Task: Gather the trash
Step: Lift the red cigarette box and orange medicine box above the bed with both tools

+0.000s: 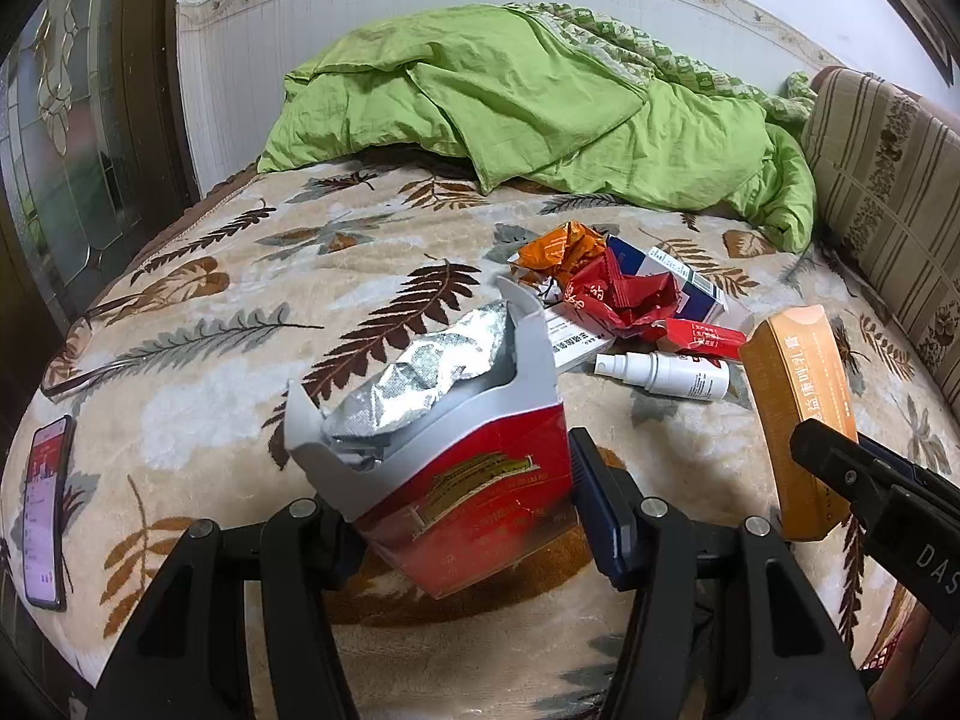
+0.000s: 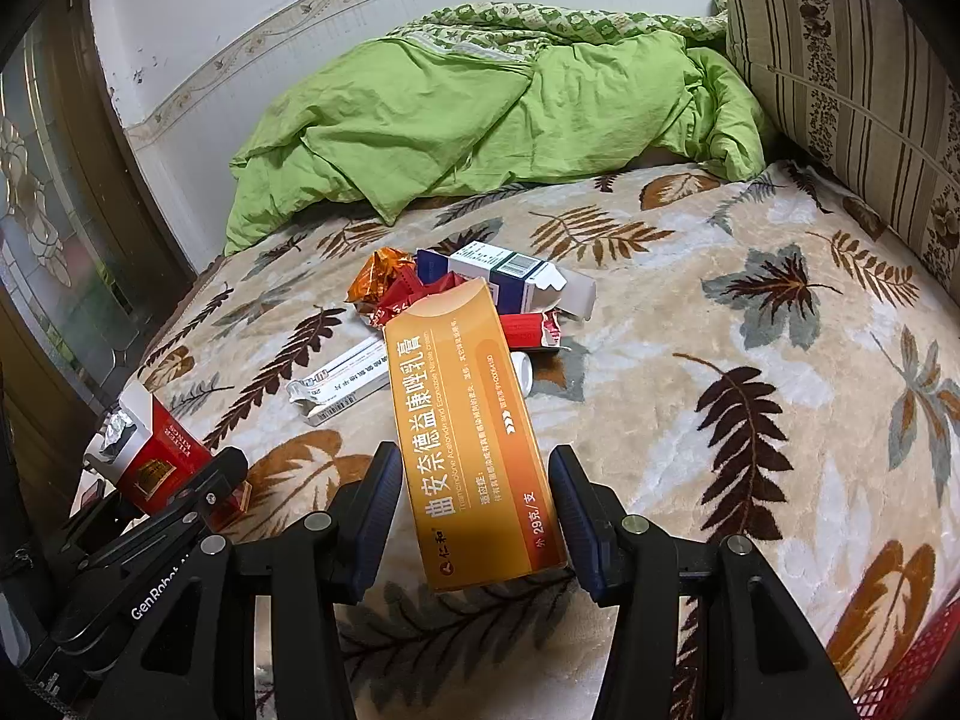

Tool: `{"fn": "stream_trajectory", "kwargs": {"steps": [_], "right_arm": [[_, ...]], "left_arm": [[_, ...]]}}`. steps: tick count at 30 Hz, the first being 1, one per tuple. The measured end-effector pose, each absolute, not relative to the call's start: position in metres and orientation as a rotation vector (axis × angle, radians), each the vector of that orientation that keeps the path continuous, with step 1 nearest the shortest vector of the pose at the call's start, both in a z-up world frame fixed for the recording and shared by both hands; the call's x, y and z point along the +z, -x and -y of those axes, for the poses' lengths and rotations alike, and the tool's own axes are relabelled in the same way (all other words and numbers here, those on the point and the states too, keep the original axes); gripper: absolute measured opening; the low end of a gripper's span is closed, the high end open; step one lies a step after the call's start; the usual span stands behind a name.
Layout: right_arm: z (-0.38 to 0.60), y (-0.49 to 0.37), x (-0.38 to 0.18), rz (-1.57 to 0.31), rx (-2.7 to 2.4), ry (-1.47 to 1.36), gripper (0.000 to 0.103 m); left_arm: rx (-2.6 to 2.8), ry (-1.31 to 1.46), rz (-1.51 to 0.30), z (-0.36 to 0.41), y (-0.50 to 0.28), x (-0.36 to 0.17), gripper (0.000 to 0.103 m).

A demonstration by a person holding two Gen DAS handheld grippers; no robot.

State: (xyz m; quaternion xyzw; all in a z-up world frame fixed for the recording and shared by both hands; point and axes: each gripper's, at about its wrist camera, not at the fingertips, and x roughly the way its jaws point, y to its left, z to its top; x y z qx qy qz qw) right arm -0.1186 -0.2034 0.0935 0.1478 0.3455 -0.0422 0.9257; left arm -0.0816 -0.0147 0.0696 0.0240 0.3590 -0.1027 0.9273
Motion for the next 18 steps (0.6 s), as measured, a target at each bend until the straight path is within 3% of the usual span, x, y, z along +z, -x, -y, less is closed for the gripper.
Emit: {"fn": "stream_trajectory", "kwargs": {"steps": [18], "right_arm": [[0.2037,0.1188,0.0936,-0.708,-0.086,-0.302,0.054]], "left_arm": [[-0.209,-0.049,-0.734,0.0151,0.0821,0.0691,0.058]]}}
